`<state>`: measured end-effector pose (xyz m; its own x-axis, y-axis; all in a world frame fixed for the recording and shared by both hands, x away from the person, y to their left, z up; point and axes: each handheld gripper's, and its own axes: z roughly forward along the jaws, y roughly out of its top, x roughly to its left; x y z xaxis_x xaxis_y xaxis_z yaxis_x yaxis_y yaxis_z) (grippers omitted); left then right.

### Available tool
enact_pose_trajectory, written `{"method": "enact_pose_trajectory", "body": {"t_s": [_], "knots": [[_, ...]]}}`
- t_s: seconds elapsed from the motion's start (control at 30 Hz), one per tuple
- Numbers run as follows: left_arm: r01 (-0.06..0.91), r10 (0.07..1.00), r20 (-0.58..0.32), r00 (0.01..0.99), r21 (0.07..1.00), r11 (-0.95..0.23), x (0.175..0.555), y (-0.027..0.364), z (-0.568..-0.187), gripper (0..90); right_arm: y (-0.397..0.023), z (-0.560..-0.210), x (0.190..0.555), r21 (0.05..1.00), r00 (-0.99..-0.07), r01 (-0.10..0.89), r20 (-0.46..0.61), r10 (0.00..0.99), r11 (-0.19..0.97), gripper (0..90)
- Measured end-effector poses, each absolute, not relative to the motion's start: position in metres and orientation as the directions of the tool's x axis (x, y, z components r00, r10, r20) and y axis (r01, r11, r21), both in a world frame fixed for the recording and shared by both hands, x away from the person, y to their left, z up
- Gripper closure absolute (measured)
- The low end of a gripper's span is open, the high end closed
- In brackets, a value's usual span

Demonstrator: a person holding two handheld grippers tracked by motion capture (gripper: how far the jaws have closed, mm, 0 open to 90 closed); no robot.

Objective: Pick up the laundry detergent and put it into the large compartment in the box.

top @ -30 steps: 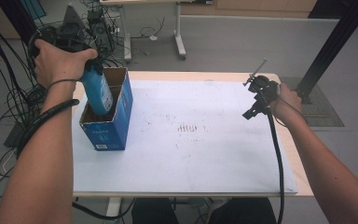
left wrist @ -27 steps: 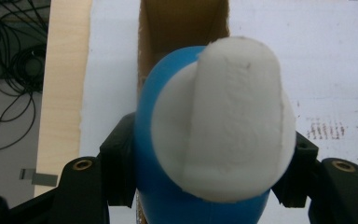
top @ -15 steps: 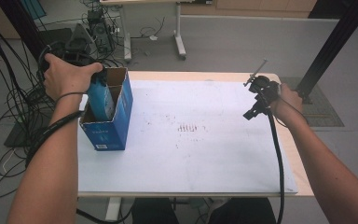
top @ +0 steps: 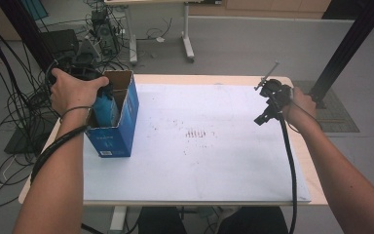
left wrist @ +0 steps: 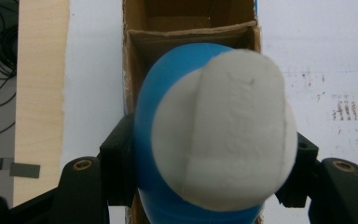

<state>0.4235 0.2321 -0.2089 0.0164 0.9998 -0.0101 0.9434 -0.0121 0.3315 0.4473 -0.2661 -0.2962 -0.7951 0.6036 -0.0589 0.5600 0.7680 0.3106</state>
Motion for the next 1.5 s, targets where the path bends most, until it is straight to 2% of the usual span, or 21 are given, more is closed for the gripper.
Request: {"method": "enact_pose_trajectory", "body": {"t_s": [0.77, 1.5], "knots": [[0.952, 1.0, -0.012, 0.024, 0.304, -0.019, 0.423, 0.229, -0.244, 37.7, -0.264, -0.298, 0.447, 0.307, -0.798, 0.559, -0.055, 0.601, 0.77, 4.0], [0.961, 1.0, -0.012, 0.027, 0.274, -0.023, 0.428, 0.231, -0.26, 37.7, -0.27, -0.297, 0.446, 0.312, -0.793, 0.563, -0.058, 0.607, 0.765, 4.0]]}}
